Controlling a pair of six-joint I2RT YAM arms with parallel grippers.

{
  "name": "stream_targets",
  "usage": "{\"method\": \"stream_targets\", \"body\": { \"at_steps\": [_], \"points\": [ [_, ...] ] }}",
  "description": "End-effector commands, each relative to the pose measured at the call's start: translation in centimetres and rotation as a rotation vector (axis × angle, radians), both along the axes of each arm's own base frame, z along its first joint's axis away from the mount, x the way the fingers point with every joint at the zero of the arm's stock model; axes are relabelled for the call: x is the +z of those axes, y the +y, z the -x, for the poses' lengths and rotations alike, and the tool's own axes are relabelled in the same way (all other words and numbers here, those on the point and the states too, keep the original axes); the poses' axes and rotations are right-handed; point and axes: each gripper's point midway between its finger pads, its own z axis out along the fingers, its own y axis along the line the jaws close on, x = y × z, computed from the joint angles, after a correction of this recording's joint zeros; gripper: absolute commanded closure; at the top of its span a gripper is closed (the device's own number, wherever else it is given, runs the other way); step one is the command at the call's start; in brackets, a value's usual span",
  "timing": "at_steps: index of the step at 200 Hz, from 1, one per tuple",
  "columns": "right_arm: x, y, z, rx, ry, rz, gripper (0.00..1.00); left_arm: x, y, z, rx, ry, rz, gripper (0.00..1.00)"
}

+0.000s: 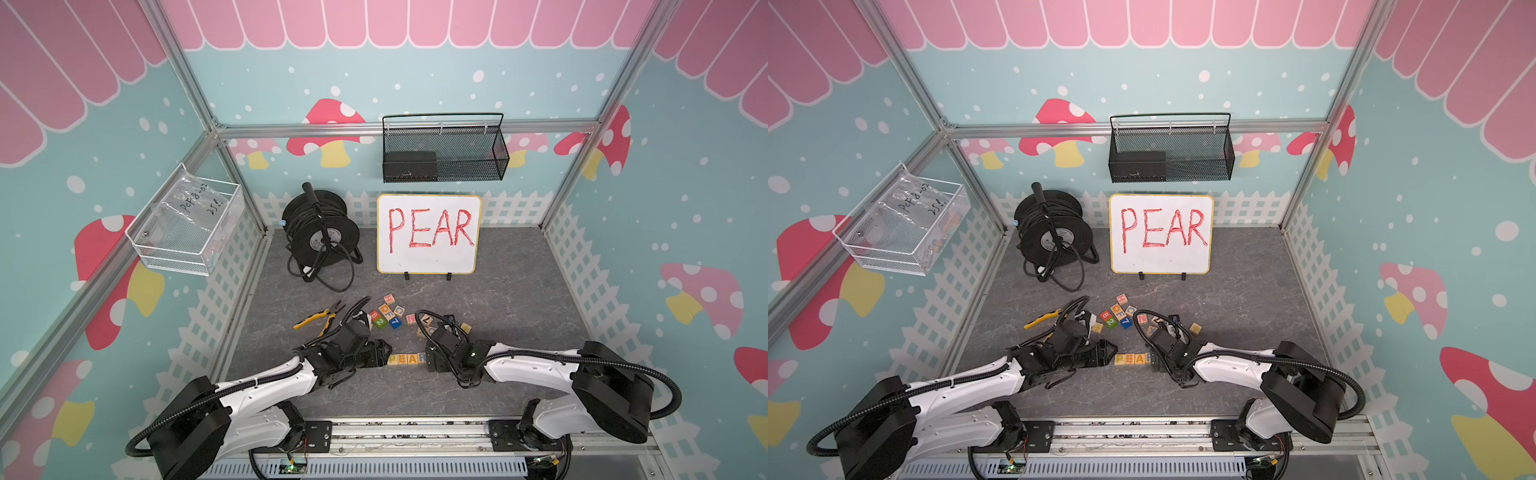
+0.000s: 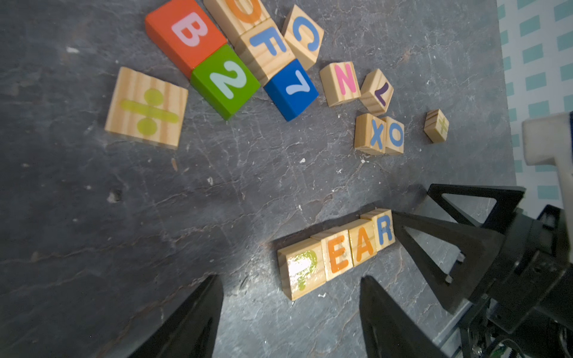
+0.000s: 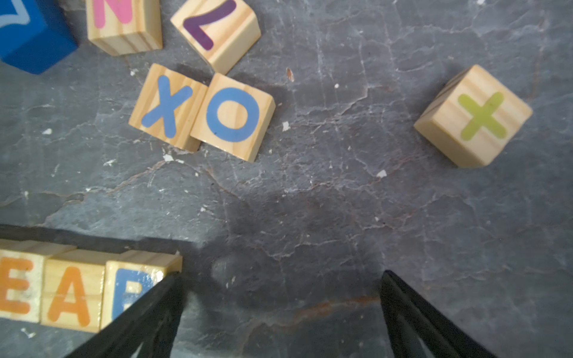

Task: Spell the uppercase word “pear” with letter blocks
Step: Adjust the letter block at the center of the board.

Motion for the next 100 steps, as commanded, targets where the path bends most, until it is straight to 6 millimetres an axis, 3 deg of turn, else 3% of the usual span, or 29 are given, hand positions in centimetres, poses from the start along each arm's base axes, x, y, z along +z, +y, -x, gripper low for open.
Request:
{"method": "stream_targets", "body": {
  "at_steps": [1,56,96,100],
  "points": [
    [-0.7,-1.7,1.6,-0.047,0.070,0.026,0.00,1.0,0.2,-1.1,0.031,-0.036,-0.007,0.28],
    [6.4,-2.7,-2.5,-0.104,-0.174,0.005,0.00,4.7,2.2,-3.6,0.069,-0.165,-0.106,0.26],
    [13.0,-7.2,-6.4,-0.180,-0.448,0.067,0.00,8.3,5.8,-6.8,0.165,-0.252,-0.162,0.22],
    [13.6,-7.8,-6.8,-0.184,-0.468,0.076,0.00,8.6,6.3,-7.2,0.185,-0.258,-0.166,0.17]
  ]
}}
